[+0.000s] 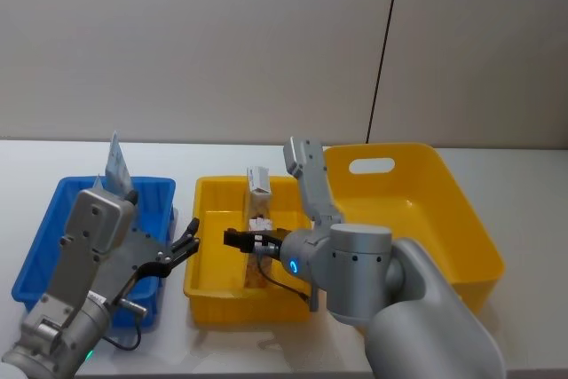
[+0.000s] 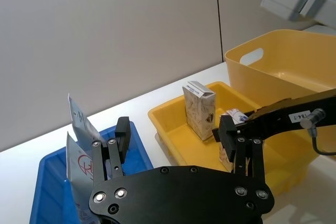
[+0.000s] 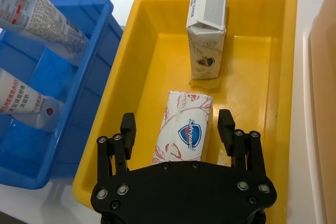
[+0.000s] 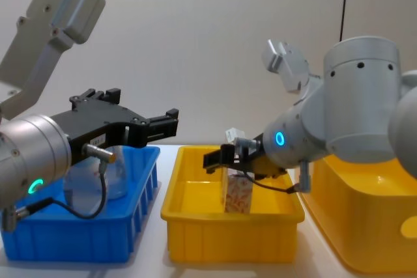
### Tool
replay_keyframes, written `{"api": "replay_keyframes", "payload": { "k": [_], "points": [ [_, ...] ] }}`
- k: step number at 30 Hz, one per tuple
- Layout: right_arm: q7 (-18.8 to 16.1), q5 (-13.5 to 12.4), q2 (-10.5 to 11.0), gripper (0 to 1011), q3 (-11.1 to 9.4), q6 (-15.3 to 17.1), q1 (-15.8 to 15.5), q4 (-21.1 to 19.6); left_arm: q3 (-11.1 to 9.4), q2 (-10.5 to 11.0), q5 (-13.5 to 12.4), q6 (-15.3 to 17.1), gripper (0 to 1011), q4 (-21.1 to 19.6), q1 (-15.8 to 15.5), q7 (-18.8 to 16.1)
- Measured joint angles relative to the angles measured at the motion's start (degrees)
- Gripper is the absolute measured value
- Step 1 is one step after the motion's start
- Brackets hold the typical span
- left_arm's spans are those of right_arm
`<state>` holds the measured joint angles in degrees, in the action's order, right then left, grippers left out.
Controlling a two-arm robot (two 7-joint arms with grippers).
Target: Bimanual collaborative sorting of washing and personal care products
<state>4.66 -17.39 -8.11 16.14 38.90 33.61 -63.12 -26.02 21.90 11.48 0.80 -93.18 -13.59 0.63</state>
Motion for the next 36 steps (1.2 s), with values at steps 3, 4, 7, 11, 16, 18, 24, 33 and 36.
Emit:
{"api": "replay_keyframes", "payload": {
  "k": [3,4,7,11,16,18,24,33,36],
  "points": [
    [0.20,0.00,-0.37,914,-0.27,0.41,0.62,1.16,0.00,0.00,0.00,0.00,1001,0.00,0.00,0.00],
    [0.26,0.00,-0.50,862,-0.35,0.50,0.85,1.60,0.00,0.00,0.00,0.00,1001,0.00,0.00,0.00],
    [0.57,0.03,-0.86,774,-0.57,1.00,1.45,2.75,0.00,0.00,0.00,0.00,1001,0.00,0.00,0.00],
    [0.95,0.08,-1.39,651,-0.96,1.64,2.38,4.55,0.00,0.00,0.00,0.00,1001,0.00,0.00,0.00],
    [1.15,0.12,-1.83,496,-1.41,2.11,3.33,6.15,0.00,0.00,0.00,0.00,1001,0.00,0.00,0.00],
    [1.19,0.14,-1.98,424,-1.64,2.26,3.69,6.73,0.00,0.00,0.00,0.00,1001,0.00,0.00,0.00],
    [1.34,0.23,-2.20,371,-2.14,2.55,4.15,7.14,0.00,0.00,0.00,0.00,1001,0.00,0.00,0.00],
    [1.43,1.08,-1.79,368,-2.18,2.30,3.57,3.45,0.00,0.00,0.00,0.00,1001,0.00,0.00,0.00],
    [1.43,1.36,-1.57,368,-2.11,2.04,3.28,2.05,0.00,0.00,0.00,0.00,1001,0.00,0.00,0.00]
  ]
}}
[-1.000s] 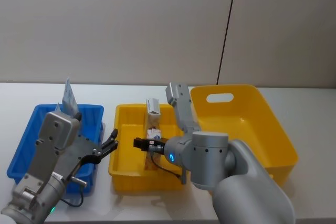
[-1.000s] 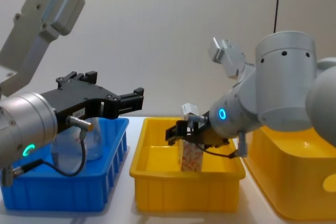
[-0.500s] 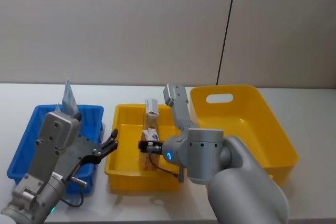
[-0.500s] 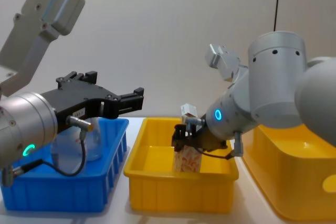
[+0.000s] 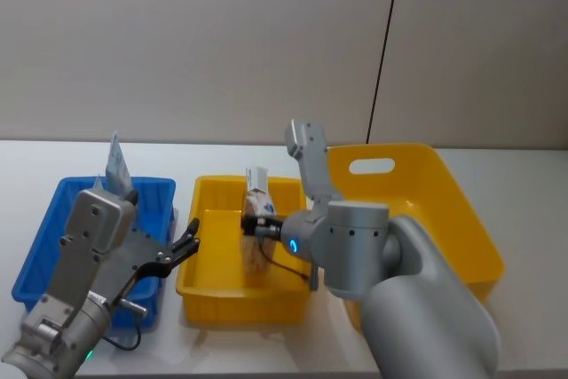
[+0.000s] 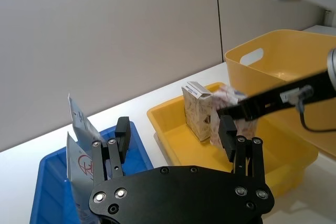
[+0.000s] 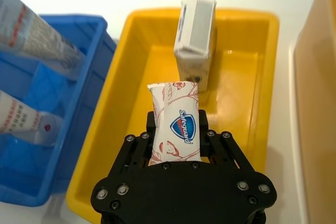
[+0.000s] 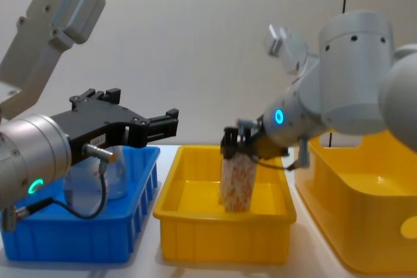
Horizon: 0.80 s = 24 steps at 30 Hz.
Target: Bimanual collaborative sorting of washing and personal care products
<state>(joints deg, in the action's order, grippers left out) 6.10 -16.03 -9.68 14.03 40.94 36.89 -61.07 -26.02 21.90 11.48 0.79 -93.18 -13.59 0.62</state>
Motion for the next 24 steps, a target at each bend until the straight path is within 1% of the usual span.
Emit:
{"api": "replay_keyframes", "payload": {
  "k": [6,7,8,10,11,13,14,18,19,20,21,23,24],
  "points": [
    [-0.02,0.95,0.79,367,0.36,-0.52,-1.07,-4.99,0.00,0.00,0.00,0.00,1001,0.00,0.00,0.00],
    [-0.02,1.19,0.99,367,0.41,-0.55,-1.35,-6.36,0.00,0.00,0.00,0.00,1001,0.00,0.00,0.00],
    [-0.02,1.19,0.99,367,0.41,-0.55,-1.35,-6.36,0.00,0.00,0.00,0.00,1001,0.00,0.00,0.00],
    [0.00,1.51,1.41,367,0.46,-0.55,-1.86,-8.65,0.00,0.00,0.00,0.00,1001,0.00,0.00,0.00],
    [0.08,1.74,1.66,367,0.46,-0.46,-2.19,-10.57,0.00,0.00,0.00,0.00,1001,0.00,0.00,0.00],
    [0.27,1.99,1.98,367,0.41,-0.20,-2.56,-12.37,0.00,0.00,0.00,0.00,1001,0.00,0.00,0.00],
    [0.51,2.23,2.35,367,0.24,0.15,-2.97,-14.37,0.00,0.00,0.00,0.00,1001,0.00,0.00,0.00],
    [1.08,2.74,3.02,367,-0.25,1.08,-3.75,-17.77,0.00,0.00,0.00,0.00,1001,0.00,0.00,0.00],
    [1.40,2.98,3.42,367,-0.62,1.69,-4.26,-19.65,0.00,0.00,0.00,0.00,1001,0.00,0.00,0.00],
    [1.49,3.05,3.60,367,-0.77,1.91,-4.48,-20.42,0.00,0.00,0.00,0.00,1001,0.00,0.00,0.00],
    [1.84,3.25,4.01,366,-1.26,2.68,-4.97,-22.11,0.00,0.00,0.00,0.00,1001,0.00,0.00,0.00],
    [2.27,3.48,4.53,367,-1.91,3.62,-5.59,-24.17,0.00,-0.01,0.00,0.00,1002,0.00,0.00,0.00],
    [2.27,3.48,4.53,367,-1.91,3.62,-5.59,-24.17,0.00,0.00,0.00,0.00,1001,0.00,0.00,0.00]
  ]
}}
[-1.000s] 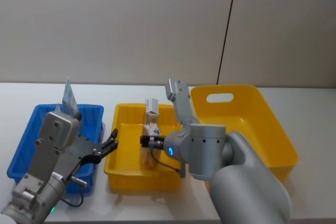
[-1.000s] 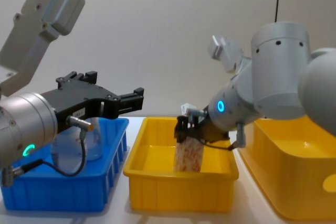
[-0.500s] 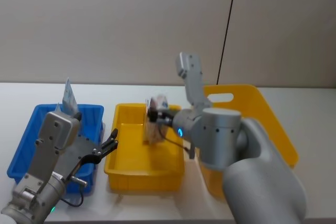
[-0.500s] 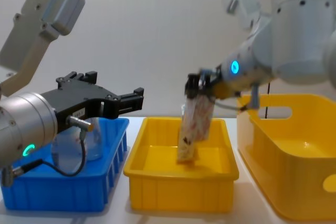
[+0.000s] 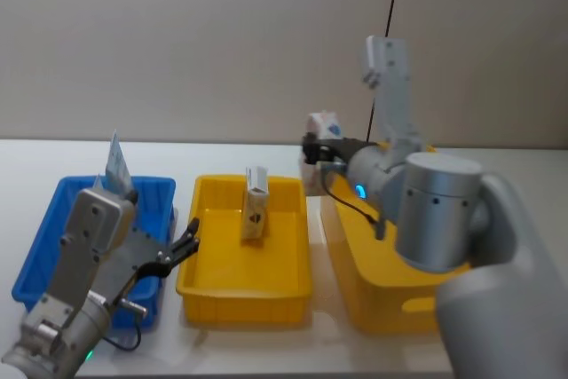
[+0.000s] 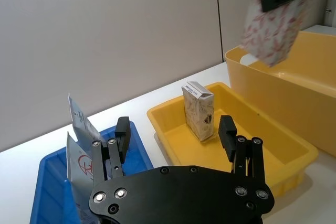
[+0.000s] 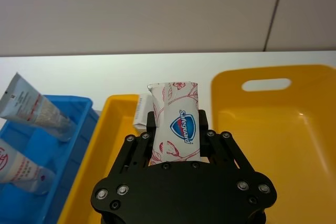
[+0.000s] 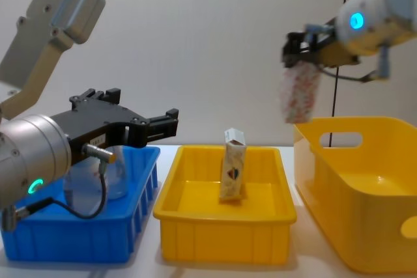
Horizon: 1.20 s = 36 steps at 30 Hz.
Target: Bimanual collaborative sorting of washing and personal care products
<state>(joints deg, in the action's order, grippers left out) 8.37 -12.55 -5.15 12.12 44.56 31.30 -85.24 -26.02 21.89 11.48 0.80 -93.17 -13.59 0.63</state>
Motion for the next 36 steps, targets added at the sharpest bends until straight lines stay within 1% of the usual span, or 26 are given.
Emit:
{"api": "replay_keyframes", "payload": {
  "k": [5,9,15,22,23,24,25,27,28,29,32,33,34,36],
  "points": [
    [1.19,0.55,1.32,367,-2.20,2.94,-1.86,-4.84,0.00,0.00,0.00,0.00,1001,0.00,0.00,0.00],
    [1.76,0.70,1.98,366,-3.56,4.51,-2.94,-6.82,0.00,0.00,0.00,0.00,1001,0.00,0.00,0.00],
    [2.27,0.82,2.86,367,-5.73,6.19,-4.52,-8.80,0.00,0.00,0.00,0.00,1001,0.00,0.00,0.00],
    [2.63,0.97,3.44,367,-7.50,7.07,-5.56,-9.45,0.00,0.00,0.00,0.00,1001,0.00,0.00,0.00],
    [2.66,1.01,3.55,379,-7.82,7.22,-5.75,-9.50,0.00,0.00,0.00,0.00,1001,0.00,0.00,0.00],
    [2.68,1.02,3.60,396,-7.96,7.26,-5.84,-9.53,0.00,0.00,0.00,0.00,1001,0.00,0.00,0.00],
    [2.68,1.04,3.72,455,-8.30,7.33,-6.01,-9.60,0.00,0.00,0.00,0.00,1001,0.00,0.00,0.00],
    [2.68,1.07,3.82,502,-8.54,7.38,-6.16,-9.62,0.00,0.00,0.00,0.00,1001,0.00,0.00,0.00],
    [2.68,1.09,3.87,566,-8.66,7.40,-6.22,-9.64,0.00,0.00,0.00,0.00,1001,0.00,0.00,0.00],
    [2.67,1.12,4.00,566,-8.90,7.41,-6.37,-9.68,0.00,0.00,0.00,0.00,1001,0.00,0.00,0.00],
    [2.55,1.16,4.16,660,-9.13,7.40,-6.54,-9.70,0.00,0.00,0.00,0.00,1001,0.00,0.00,0.00],
    [2.46,1.17,4.24,713,-9.24,7.38,-6.61,-9.73,0.00,0.00,0.00,0.00,1001,0.00,0.00,0.00],
    [2.24,1.18,4.38,724,-9.35,7.27,-6.74,-9.78,0.00,0.00,0.00,0.00,1001,0.00,0.00,0.00],
    [1.97,1.19,4.55,805,-9.43,7.07,-6.87,-9.85,0.00,0.00,0.00,0.00,1002,0.00,0.00,0.00]
  ]
}}
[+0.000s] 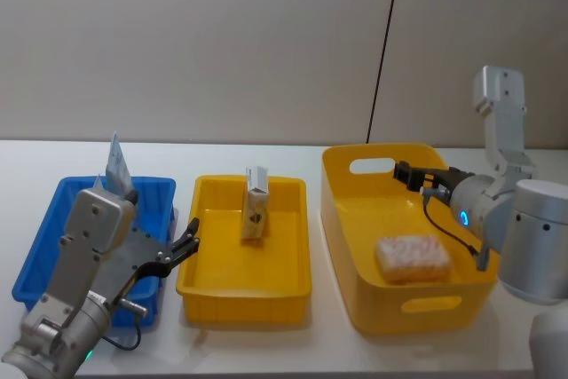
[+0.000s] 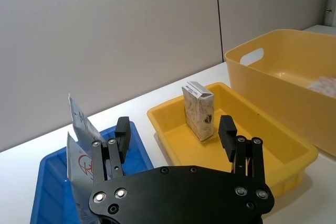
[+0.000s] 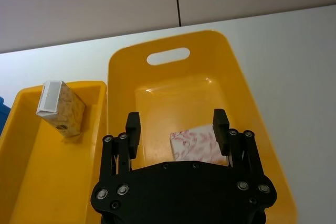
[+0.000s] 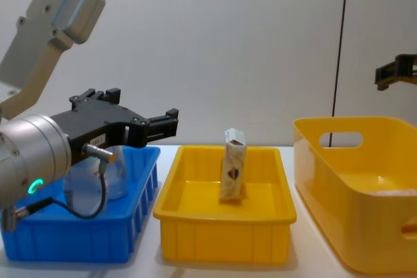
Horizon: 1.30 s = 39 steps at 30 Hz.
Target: Bimanual collaborative sorting of washing and personal care products
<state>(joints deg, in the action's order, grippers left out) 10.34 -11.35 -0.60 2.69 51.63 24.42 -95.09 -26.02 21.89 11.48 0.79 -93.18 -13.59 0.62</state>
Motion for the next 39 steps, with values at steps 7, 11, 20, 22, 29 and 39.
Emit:
{"api": "replay_keyframes", "payload": {
  "k": [7,11,20,22,29,39],
  "points": [
    [-2.54,0.33,1.83,992,0.53,-3.23,-1.18,-0.64,0.00,0.00,0.00,0.00,1001,0.00,0.00,0.00],
    [-4.39,0.70,3.23,1004,1.29,-5.68,-1.99,-1.03,0.00,0.00,0.00,0.00,1001,0.00,0.00,0.00],
    [-9.58,2.09,7.19,1004,3.73,-14.38,-4.37,-1.59,0.14,-0.07,-0.02,0.03,1001,0.01,0.01,-0.10],
    [-10.61,2.44,8.00,1004,4.22,-16.28,-4.85,-1.59,0.28,-0.14,-0.07,0.13,1001,0.03,0.03,-0.28],
    [-15.33,4.12,11.43,1004,6.41,-25.56,-6.77,-1.07,1.46,-0.84,-0.46,1.52,1001,0.33,0.02,-2.08],
    [-20.10,5.93,14.56,1004,8.70,-35.43,-8.61,0.53,3.44,-1.95,-0.70,3.60,1001,1.36,-0.79,-4.52]
  ]
}}
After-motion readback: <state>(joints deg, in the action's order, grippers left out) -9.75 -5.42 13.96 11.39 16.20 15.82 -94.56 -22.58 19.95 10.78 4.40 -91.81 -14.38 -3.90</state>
